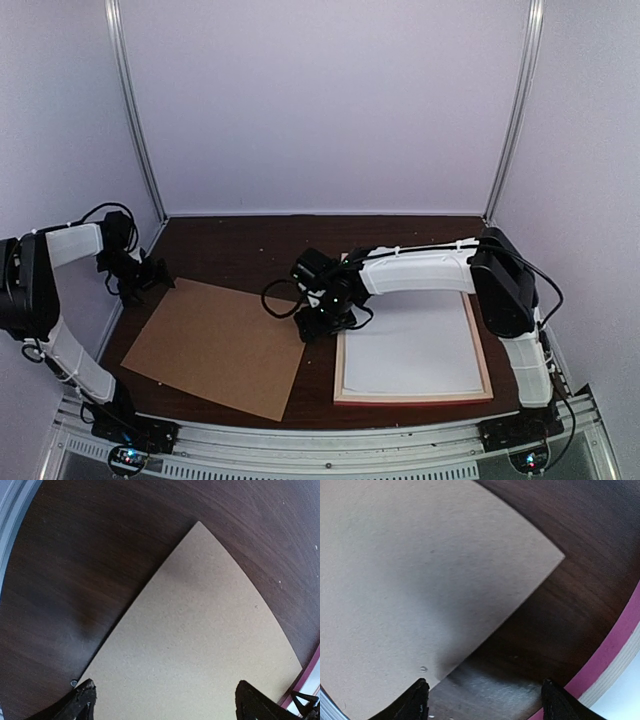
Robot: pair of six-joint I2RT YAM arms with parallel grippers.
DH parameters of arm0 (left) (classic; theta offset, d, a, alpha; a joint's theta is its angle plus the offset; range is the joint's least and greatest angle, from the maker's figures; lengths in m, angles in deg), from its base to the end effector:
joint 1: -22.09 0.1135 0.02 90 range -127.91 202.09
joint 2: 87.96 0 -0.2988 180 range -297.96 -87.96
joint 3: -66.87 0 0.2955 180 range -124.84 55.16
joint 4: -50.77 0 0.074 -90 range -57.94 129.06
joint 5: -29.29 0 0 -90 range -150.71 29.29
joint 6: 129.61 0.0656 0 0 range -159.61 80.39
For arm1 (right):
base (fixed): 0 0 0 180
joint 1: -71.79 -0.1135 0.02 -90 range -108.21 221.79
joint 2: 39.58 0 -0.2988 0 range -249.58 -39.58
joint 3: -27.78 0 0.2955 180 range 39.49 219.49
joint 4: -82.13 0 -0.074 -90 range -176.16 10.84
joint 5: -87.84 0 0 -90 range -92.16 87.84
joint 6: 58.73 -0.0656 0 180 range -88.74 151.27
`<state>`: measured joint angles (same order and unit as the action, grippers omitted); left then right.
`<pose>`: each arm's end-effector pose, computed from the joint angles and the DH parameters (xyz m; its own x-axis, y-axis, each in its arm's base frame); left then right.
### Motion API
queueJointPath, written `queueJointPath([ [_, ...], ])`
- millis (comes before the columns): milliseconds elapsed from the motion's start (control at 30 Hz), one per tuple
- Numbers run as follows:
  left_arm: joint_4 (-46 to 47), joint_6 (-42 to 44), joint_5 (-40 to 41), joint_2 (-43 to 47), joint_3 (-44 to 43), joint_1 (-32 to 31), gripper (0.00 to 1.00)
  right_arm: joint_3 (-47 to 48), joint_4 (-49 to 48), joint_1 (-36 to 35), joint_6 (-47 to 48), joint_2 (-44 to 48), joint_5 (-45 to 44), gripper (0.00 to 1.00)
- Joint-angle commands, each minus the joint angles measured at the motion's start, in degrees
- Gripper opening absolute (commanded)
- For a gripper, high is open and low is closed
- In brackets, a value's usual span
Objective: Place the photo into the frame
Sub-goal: Pick up the backboard from the center of the board.
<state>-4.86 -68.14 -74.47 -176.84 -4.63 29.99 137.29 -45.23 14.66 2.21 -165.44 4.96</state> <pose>0.3354 0.0308 0.1923 -0.8014 -0.5796 -0.1481 -0.5092 0.7909 -0.3394 0.2800 0.4483 0.1426 -0.8594 -0.4419 -0.2572 -0.5035 0.8190 0.2753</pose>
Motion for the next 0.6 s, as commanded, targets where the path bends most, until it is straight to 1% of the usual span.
queueJointPath([
  [0,1.55,2.09,-4.71,-4.86,-2.95,2.38,0.98,-1.83,2.97,2.32,-2.66,1.90,-3.41,0.77],
  [133,-0.11,3.08,-4.94,-9.09,-5.56,3.08,0.98,-1.06,0.05,2.78,-4.91,0.56,-1.18,0.78],
  [400,-7.40,9.53,0.61,-14.82,-12.75,3.11,0.97,-2.08,-9.41,4.18,-13.52,-1.68,3.11,0.79],
  [567,-10.32,12.80,1.35,-17.86,-14.86,3.10,0.95,-1.66,-13.60,4.86,-17.97,-3.39,5.80,0.78],
])
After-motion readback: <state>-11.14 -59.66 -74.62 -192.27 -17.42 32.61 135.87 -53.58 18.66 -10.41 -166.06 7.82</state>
